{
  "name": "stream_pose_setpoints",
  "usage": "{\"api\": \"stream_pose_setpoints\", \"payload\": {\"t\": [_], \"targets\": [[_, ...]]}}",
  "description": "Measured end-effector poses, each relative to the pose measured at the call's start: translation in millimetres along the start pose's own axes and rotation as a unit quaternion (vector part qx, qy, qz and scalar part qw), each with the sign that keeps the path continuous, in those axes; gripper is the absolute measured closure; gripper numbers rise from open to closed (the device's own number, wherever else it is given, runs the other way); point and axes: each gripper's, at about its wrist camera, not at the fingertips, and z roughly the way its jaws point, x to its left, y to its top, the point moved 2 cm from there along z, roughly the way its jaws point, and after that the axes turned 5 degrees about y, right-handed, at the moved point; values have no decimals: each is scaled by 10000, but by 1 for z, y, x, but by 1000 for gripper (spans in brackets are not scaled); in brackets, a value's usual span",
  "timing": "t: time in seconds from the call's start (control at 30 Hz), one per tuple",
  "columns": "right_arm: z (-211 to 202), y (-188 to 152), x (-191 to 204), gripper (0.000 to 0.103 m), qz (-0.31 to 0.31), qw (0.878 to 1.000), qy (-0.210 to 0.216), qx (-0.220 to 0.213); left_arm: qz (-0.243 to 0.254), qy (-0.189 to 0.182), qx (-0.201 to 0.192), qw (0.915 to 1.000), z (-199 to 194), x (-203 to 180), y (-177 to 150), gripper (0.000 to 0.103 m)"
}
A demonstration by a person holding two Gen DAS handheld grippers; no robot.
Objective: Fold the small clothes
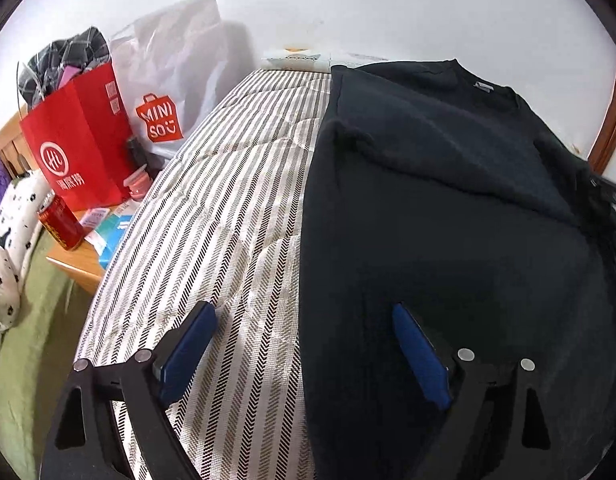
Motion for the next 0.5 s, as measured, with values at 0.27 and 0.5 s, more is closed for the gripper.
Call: {"api": "stream_pose_setpoints", "payload": {"t": [0.27, 0.5], "targets": [[-54, -41, -72, 33, 519, 9978, -373, -187, 20, 1, 14, 10000, 0, 0, 0, 11], [-32, -52, -116, 34, 1158, 9929, -276, 55, 16, -4, 15, 10000, 0, -1, 0, 10]]}}
